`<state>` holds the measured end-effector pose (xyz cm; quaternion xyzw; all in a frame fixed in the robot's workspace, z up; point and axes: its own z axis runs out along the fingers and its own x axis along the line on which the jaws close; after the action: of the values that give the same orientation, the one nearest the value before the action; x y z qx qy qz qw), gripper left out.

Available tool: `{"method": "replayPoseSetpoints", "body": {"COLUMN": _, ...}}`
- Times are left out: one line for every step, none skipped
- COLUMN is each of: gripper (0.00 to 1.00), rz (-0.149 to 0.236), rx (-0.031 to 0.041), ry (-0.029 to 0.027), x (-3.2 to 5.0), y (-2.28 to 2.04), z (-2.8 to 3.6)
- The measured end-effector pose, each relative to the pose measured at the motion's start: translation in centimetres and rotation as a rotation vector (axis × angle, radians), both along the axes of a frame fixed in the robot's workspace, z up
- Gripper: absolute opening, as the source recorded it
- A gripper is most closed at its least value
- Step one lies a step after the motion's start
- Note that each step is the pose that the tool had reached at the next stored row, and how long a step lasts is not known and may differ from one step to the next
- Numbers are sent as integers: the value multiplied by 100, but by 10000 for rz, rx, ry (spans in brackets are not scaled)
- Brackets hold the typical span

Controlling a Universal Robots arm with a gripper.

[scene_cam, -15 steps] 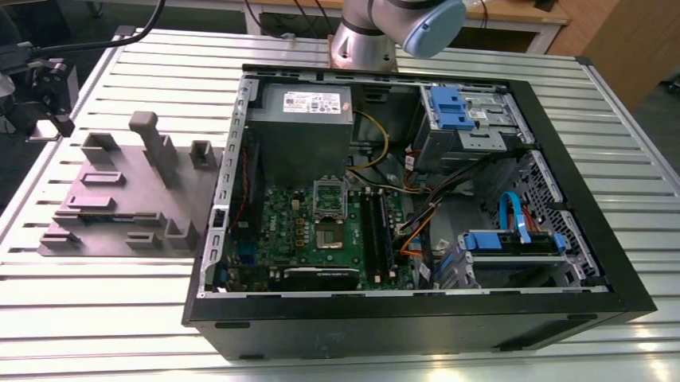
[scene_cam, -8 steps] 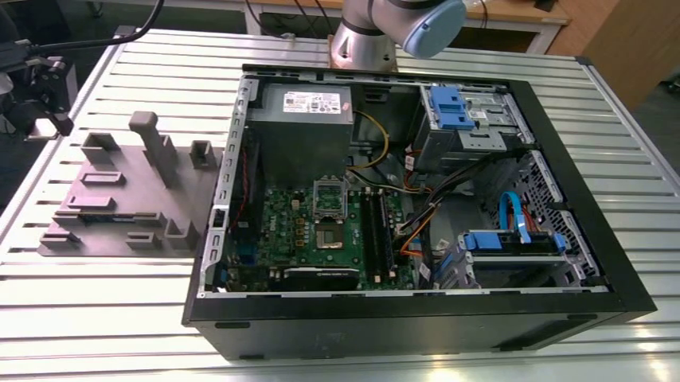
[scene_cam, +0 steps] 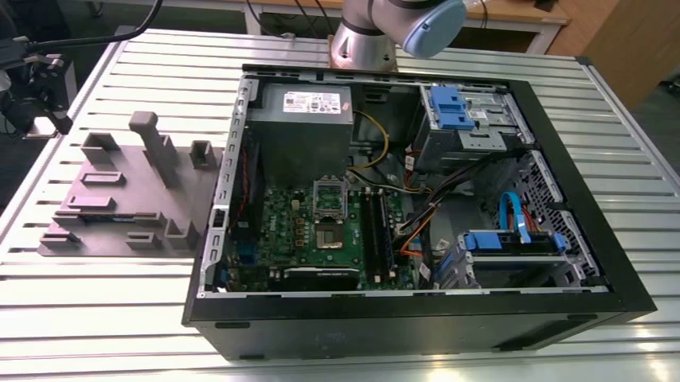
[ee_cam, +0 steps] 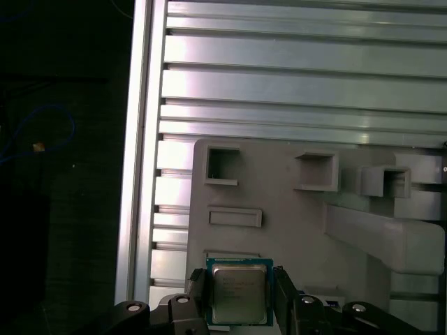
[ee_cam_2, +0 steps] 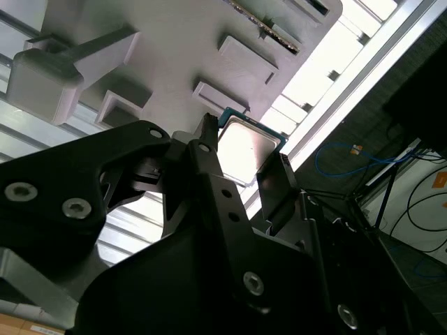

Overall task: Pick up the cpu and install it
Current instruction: 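Pick up the cpu and move it towards the insertion slot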

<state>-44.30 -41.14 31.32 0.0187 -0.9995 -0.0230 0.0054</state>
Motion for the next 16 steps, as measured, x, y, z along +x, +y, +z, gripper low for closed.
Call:
{"method": "replayPoseSetpoints", "body": {"gripper": 47, "rz": 0, "rx": 0, "ry": -1, "x": 0, "y": 0, "z": 0}}
{"method": "replayPoseSetpoints", "body": {"gripper": 47, "rz": 0, "rx": 0, "ry": 0, "x": 0, "y": 0, "z": 0}}
{"method": "replayPoseSetpoints", "body": {"gripper": 47, "rz": 0, "rx": 0, "ry": 0, "x": 0, "y": 0, "z": 0}}
{"method": "replayPoseSetpoints", "body": {"gripper": 47, "rz": 0, "rx": 0, "ry": 0, "x": 0, "y": 0, "z": 0}}
{"method": "replayPoseSetpoints", "body": {"gripper": 47, "rz": 0, "rx": 1, "ry": 0, "x": 0, "y": 1, "z": 0}}
{"method": "replayPoseSetpoints", "body": {"gripper": 47, "rz": 0, "rx": 0, "ry": 0, "x": 0, "y": 2, "z": 0}}
{"method": "replayPoseSetpoints", "body": {"gripper": 47, "rz": 0, "rx": 1, "ry": -1, "x": 0, "y": 3, "z": -1}}
{"method": "replayPoseSetpoints", "body": {"gripper": 47, "rz": 0, "rx": 0, "ry": 0, "x": 0, "y": 3, "z": 0}}
{"method": "replayPoseSetpoints", "body": {"gripper": 47, "rz": 0, "rx": 0, "ry": 0, "x": 0, "y": 3, "z": 0}}
{"method": "replayPoseSetpoints", "body": {"gripper": 47, "rz": 0, "rx": 0, "ry": 0, "x": 0, "y": 3, "z": 0}}
{"method": "replayPoseSetpoints", "body": {"gripper": 47, "rz": 0, "rx": 1, "ry": -1, "x": 0, "y": 3, "z": 0}}
{"method": "replayPoseSetpoints", "body": {"gripper": 47, "rz": 0, "rx": 1, "ry": 0, "x": 0, "y": 3, "z": 3}}
{"method": "replayPoseSetpoints", "body": {"gripper": 47, "rz": 0, "rx": -1, "ry": 1, "x": 0, "y": 3, "z": 9}}
{"method": "replayPoseSetpoints", "body": {"gripper": 47, "rz": 0, "rx": -1, "ry": 1, "x": 0, "y": 3, "z": 14}}
{"method": "replayPoseSetpoints", "body": {"gripper": 47, "rz": 0, "rx": 0, "ry": 1, "x": 0, "y": 3, "z": 19}}
{"method": "replayPoseSetpoints", "body": {"gripper": 47, "rz": 0, "rx": 0, "ry": 0, "x": 0, "y": 3, "z": 25}}
